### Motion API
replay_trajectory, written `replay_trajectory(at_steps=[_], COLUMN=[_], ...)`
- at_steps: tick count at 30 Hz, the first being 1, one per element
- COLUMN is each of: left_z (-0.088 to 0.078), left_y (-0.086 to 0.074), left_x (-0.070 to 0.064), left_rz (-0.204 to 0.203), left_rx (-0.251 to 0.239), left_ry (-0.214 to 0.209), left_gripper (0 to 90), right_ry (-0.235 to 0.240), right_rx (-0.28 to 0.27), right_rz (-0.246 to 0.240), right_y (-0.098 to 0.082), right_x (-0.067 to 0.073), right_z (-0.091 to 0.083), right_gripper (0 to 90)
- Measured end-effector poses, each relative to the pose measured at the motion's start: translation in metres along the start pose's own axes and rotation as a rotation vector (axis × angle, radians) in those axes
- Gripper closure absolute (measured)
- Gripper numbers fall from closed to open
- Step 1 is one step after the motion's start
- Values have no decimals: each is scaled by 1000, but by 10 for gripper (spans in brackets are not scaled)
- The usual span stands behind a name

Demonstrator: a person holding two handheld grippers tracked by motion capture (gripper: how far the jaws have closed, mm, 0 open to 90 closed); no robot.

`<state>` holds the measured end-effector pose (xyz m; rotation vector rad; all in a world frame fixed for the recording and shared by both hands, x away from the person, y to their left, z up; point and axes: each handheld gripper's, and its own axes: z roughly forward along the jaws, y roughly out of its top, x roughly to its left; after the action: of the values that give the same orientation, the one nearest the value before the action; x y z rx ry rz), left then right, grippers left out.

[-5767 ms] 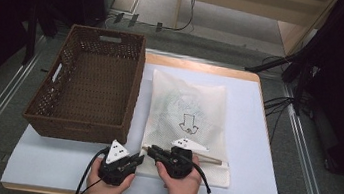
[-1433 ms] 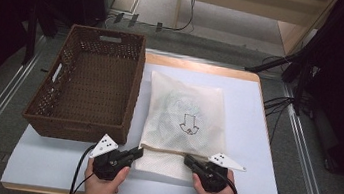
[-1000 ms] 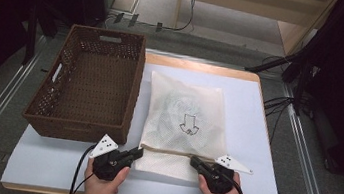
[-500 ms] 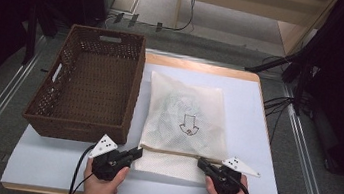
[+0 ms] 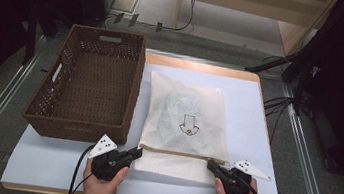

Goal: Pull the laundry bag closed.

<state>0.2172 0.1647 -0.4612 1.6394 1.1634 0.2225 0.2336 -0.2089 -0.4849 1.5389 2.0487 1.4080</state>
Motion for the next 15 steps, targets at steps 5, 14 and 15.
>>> replay_trajectory(at_steps=[5,14,15], left_z=[0,-1,-1], left_y=[0,0,0], left_x=[0,0,0], left_rz=[0,1,4], left_rx=[0,-2,-4], left_ry=[-2,2,7], left_gripper=[862,862,862], right_ry=[-19,-58,-63], right_rx=[-2,-9,-10], right_rz=[10,30,36], right_y=[-2,-4,-4], right_x=[-9,-28,-31], right_z=[-7,-19,-22], right_gripper=[883,883,883])
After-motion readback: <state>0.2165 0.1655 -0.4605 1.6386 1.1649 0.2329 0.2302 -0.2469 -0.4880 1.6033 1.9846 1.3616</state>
